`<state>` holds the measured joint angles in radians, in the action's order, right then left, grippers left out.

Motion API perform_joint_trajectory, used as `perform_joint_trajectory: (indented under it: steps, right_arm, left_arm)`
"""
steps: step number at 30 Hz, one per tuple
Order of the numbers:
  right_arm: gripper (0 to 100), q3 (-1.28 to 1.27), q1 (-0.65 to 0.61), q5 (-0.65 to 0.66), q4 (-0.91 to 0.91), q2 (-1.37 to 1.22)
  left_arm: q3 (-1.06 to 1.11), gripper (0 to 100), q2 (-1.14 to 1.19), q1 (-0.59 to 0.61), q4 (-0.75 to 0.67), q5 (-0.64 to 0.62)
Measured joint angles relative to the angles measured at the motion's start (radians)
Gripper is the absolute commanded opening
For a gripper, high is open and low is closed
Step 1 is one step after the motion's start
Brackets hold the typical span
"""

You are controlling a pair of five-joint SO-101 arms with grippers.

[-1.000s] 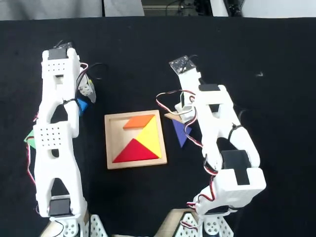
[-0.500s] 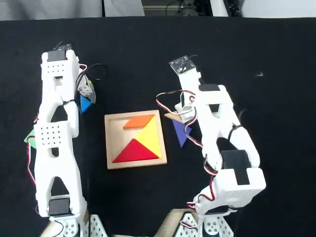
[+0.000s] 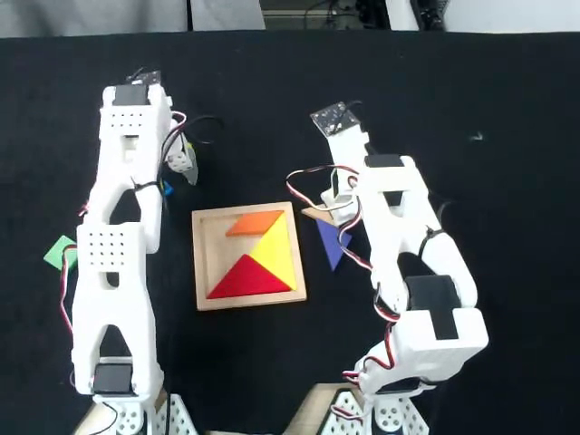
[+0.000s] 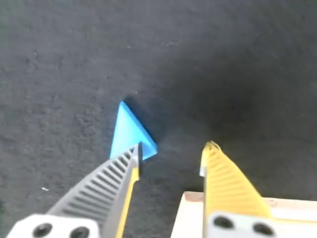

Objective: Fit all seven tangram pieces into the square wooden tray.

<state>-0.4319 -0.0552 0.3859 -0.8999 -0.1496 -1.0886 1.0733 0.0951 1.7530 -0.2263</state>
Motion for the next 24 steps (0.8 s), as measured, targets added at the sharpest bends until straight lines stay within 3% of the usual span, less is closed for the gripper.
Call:
perform_joint_trajectory:
  steps: [24]
  right_arm:
    - [18.8,0.000,0.000,0.000,0.000,0.000]
  left_arm:
    - [0.009,21,0.015,0.078,-0.023,0.034]
